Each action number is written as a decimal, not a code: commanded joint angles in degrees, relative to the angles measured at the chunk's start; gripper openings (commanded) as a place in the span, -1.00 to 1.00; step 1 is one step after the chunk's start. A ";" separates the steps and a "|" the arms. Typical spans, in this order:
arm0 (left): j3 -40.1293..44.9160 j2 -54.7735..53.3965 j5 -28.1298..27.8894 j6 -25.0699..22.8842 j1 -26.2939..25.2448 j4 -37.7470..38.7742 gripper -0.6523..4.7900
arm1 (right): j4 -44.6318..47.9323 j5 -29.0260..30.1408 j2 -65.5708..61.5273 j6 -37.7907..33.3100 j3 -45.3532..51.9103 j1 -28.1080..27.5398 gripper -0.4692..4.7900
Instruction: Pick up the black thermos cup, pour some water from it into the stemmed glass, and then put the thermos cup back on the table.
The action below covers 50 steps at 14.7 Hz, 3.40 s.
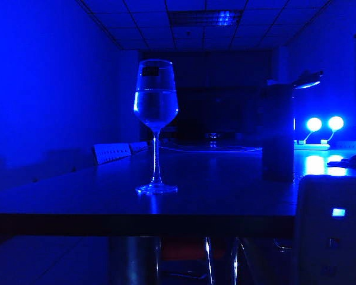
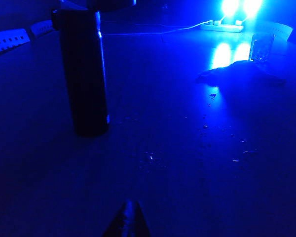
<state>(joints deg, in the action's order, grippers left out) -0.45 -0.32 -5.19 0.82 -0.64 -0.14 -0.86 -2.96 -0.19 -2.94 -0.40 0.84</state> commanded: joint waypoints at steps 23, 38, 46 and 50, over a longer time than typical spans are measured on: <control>-31.67 -20.61 22.08 8.90 0.00 3.37 0.85 | -10.49 11.91 -13.99 4.09 -38.32 0.07 0.58; -43.17 -62.38 9.03 7.48 37.46 -19.52 1.00 | 20.85 18.56 -57.48 2.71 -40.63 0.11 1.00; -53.66 -75.56 9.07 2.60 37.94 -19.17 1.00 | 49.18 17.97 -85.57 1.40 -40.68 3.67 1.00; -53.79 -76.56 9.01 2.16 38.60 -18.71 1.00 | 59.41 17.94 -96.74 1.44 -41.35 3.65 1.00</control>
<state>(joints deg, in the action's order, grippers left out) -53.98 -76.79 3.62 3.64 37.82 -18.59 54.08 14.90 -95.68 -1.28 -41.54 4.51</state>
